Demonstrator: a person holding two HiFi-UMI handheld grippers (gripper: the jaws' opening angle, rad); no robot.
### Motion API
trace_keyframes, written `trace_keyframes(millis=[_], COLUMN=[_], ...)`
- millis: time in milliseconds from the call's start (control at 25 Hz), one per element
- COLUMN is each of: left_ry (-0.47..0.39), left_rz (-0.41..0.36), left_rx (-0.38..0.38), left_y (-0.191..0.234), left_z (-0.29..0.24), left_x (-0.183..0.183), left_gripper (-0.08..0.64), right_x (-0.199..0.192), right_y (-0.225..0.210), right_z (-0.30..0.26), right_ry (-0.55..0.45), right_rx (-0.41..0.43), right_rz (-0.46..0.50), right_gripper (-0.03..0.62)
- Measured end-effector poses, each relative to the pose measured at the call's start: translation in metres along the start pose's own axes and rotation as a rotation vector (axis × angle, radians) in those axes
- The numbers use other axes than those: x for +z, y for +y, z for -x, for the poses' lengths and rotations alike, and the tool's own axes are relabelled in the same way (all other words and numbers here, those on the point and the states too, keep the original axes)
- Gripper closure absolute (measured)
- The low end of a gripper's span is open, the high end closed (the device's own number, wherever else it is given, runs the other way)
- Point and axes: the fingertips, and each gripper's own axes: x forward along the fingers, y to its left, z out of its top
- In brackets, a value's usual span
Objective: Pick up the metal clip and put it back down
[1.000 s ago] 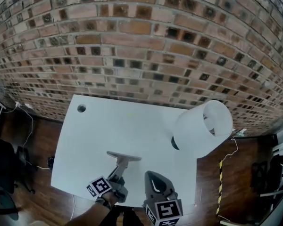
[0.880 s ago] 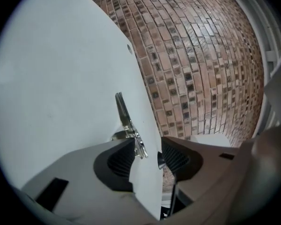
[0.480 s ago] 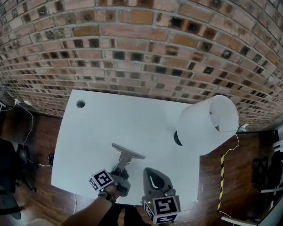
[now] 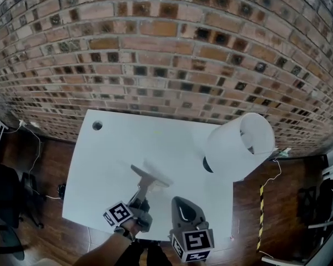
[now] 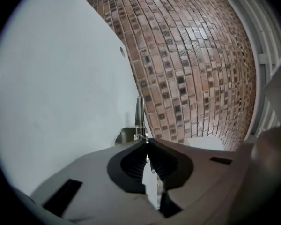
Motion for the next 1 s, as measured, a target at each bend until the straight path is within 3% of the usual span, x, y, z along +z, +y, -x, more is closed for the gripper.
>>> trace_keyframes(millis=[240,360,600,800,880,1000], left_ry=[-0.083,-0.13,-0.176,-0.173,-0.173,-0.172], left_rz=[-0.086,-0.213,-0.739,-1.272,-1.381,-1.483], left_rx=[-0.105,-0.149,-0.151,-0.091,-0.089,-0.084], left_y=[-0.057,-0.094,-0.172,-0.21,-0.221,-0.22], left_z=[0.012,0.025,0.056,0.081,0.091,0.105], left_x=[0.034,0.057,0.084,0.071,0.062,0.05], left_gripper=[0.545,0.545,0.545,0.546,0.546,0.548], right_x=[0.02,0.034,0.066,0.086,0.09,0.089], right_y=[0.005,0.013,0.022,0.032,0.035,0.042], right_z=[0.013,0.023,0.039,0.049,0.052,0.059], right_ry=[-0.048,-0.076,-0.15,-0.197,-0.207,-0.207], right_rx=[-0.001,0.004,0.005,0.009,0.01,0.016], right_rz=[0.016,0.024,0.051,0.074,0.081,0.082], right_gripper=[0.601,0.601,0.601,0.601,0.601,0.601])
